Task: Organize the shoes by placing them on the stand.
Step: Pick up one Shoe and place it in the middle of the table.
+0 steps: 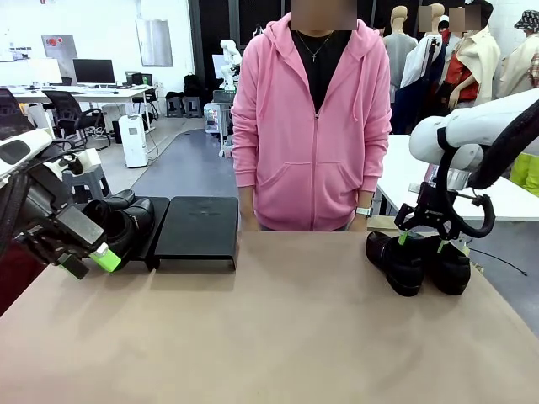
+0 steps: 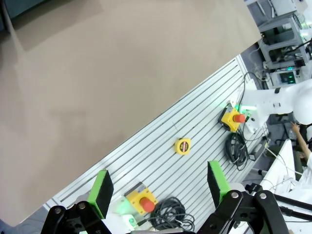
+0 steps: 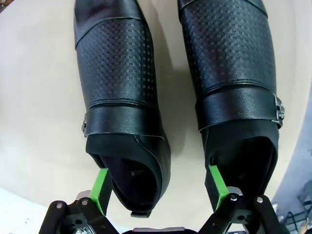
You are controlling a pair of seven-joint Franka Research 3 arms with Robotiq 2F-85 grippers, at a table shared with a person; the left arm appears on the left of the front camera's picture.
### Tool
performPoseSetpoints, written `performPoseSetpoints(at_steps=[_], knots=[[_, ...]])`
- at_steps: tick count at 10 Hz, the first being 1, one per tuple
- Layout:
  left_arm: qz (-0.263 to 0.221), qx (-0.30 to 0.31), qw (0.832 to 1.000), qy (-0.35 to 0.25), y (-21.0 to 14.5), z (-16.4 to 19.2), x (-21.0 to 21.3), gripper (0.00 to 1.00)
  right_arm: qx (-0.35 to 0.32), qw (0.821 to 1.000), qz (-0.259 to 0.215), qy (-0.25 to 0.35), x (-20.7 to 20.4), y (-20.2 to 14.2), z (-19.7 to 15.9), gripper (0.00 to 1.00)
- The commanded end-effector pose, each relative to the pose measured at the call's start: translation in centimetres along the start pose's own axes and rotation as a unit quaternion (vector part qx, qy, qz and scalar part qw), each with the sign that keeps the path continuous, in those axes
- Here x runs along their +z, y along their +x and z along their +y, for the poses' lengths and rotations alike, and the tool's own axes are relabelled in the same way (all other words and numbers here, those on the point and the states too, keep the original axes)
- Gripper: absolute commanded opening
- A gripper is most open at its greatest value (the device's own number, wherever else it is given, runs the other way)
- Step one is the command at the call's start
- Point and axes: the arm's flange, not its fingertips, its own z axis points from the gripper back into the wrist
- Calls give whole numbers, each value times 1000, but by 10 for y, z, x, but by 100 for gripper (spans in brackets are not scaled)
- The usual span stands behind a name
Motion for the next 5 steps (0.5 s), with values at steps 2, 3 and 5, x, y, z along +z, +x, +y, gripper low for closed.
performPoseSetpoints(at_steps=[2, 3, 5], knots=[[1, -6, 1000, -1, 0, 1, 1, 100, 2, 1000, 0, -24, 4, -1, 11, 100], [1, -6, 1000, -1, 0, 1, 1, 100, 15, 1000, -6, -26, 6, -4, 17, 100], [1, -6, 1000, -1, 0, 1, 1, 100, 30, 999, -9, -42, 4, -8, 31, 100]])
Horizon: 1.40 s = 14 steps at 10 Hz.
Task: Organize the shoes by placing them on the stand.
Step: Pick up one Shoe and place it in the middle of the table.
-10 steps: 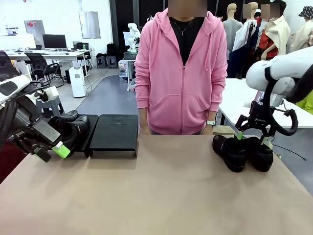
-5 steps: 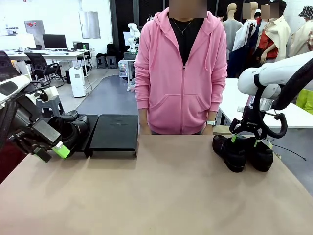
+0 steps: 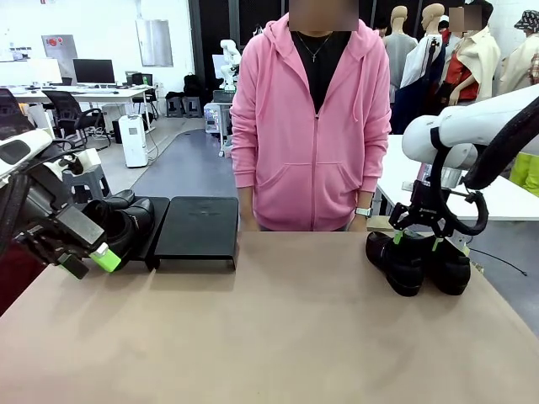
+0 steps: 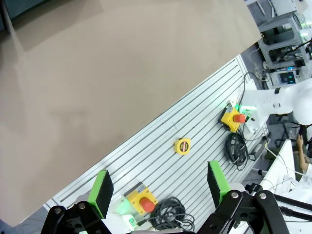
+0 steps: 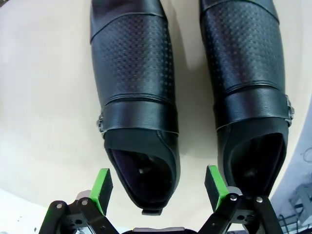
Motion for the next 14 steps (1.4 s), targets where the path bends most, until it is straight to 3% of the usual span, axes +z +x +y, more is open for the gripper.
performPoseSetpoints(at_steps=[1, 3, 6, 7, 8, 14], knots=[[1, -6, 1000, -1, 0, 1, 1, 100, 11, 1000, 1, -25, -1, 0, 12, 100], [1, -6, 1000, -1, 0, 1, 1, 100, 5, 999, 4, -48, -11, 6, 14, 100], [1, -6, 1000, -1, 0, 1, 1, 100, 3, 1000, 17, -23, -16, 6, 16, 100], [1, -6, 1000, -1, 0, 1, 1, 100, 5, 999, 23, -28, -17, 5, 17, 61], [1, -6, 1000, -1, 0, 1, 1, 100, 3, 999, 30, -25, -21, 4, 17, 1], [1, -6, 1000, -1, 0, 1, 1, 100, -8, 999, 38, -14, -30, 7, 7, 0]])
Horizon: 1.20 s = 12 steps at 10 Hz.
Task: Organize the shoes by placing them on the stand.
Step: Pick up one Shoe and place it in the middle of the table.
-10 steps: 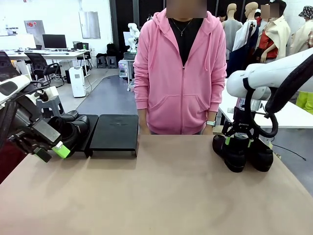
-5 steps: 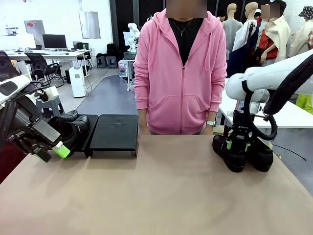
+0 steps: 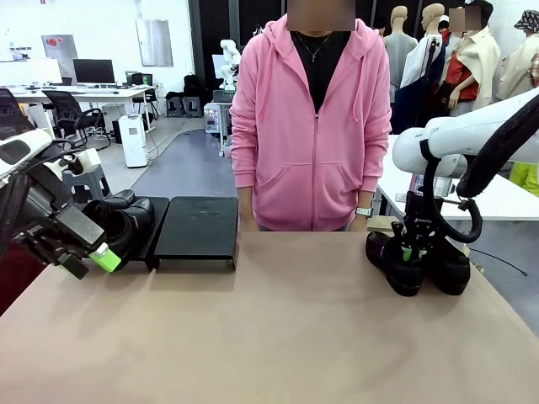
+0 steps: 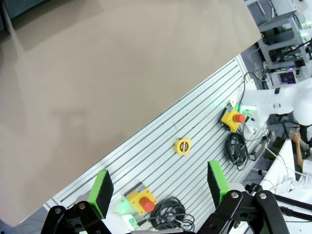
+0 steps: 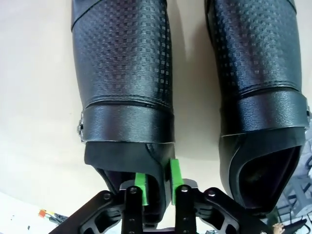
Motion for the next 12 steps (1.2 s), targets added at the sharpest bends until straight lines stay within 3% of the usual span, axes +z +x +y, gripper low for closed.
performPoseSetpoints(at_steps=[1, 5, 6, 7, 8, 9, 10, 12], knots=[[1, -6, 1000, -1, 0, 1, 1, 100, -8, 1000, 8, 8, -1, 5, 7, 0], [1, -6, 1000, -1, 0, 1, 1, 100, 13, 1000, -18, 5, 11, -11, 13, 0], [1, -6, 1000, -1, 0, 1, 1, 100, 37, 998, -33, 30, 32, -40, 17, 0], [1, -6, 1000, -1, 0, 1, 1, 100, 52, 997, -45, 47, 57, -101, 26, 0], [1, -6, 1000, -1, 0, 1, 1, 100, 84, 993, -22, 86, 69, -175, 32, 0], [1, -6, 1000, -1, 0, 1, 1, 100, 84, 992, -14, 96, 68, -217, 27, 0], [1, -6, 1000, -1, 0, 1, 1, 100, 129, 986, -6, 109, 63, -247, 24, 0], [1, -6, 1000, -1, 0, 1, 1, 100, 87, 983, -41, 153, 56, -265, 9, 0]])
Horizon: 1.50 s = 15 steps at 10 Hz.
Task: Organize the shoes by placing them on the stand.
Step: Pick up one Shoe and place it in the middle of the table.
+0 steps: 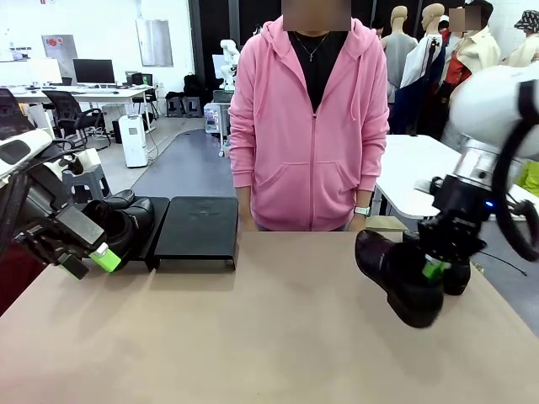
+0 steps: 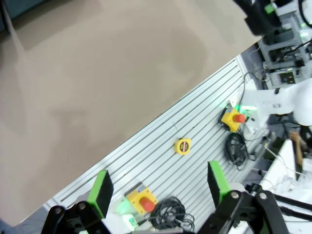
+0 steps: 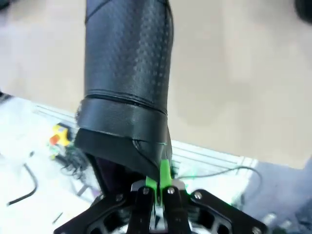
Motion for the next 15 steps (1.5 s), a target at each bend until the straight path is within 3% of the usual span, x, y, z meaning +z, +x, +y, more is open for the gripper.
performPoseSetpoints(at_steps=[1, 2, 4, 5, 6, 7, 8, 9, 10, 12, 15], knots=[[1, -7, 1000, -1, 0, 1, 1, 100, -2, 999, -12, 44, 0, 20, -19, 0], [1, -7, 1000, -1, 0, 1, 1, 100, 0, 1000, 0, 0, 0, 0, 0, 0], [1, -7, 1000, -1, 0, 1, 1, 100, -11, 1000, 0, 14, -3, -7, -14, 0], [1, -7, 1000, -1, 0, 1, 1, 100, 107, 994, 7, -28, -32, -5, 20, 0], [1, -7, 1000, -1, 0, 1, 1, 100, 125, 991, -29, -33, -54, -5, 67, 0], [1, -7, 1000, -1, 0, 1, 1, 100, 118, 991, -43, -40, -75, -7, 104, 0], [1, -7, 1000, -1, 0, 1, 1, 100, 94, 995, -26, -20, -98, -6, 135, 0], [1, -7, 1000, -1, 0, 1, 1, 100, 25, 996, -79, -18, -123, 2, 160, 0], [1, -7, 1000, -1, 0, 1, 1, 100, 11, 996, -92, 6, -146, 9, 177, 0], [1, -7, 1000, -1, 0, 1, 1, 100, -23, 995, -83, 48, -179, 22, 200, 0], [1, -7, 1000, -1, 0, 1, 1, 100, -17, 996, -69, 54, -204, 30, 209, 0]])
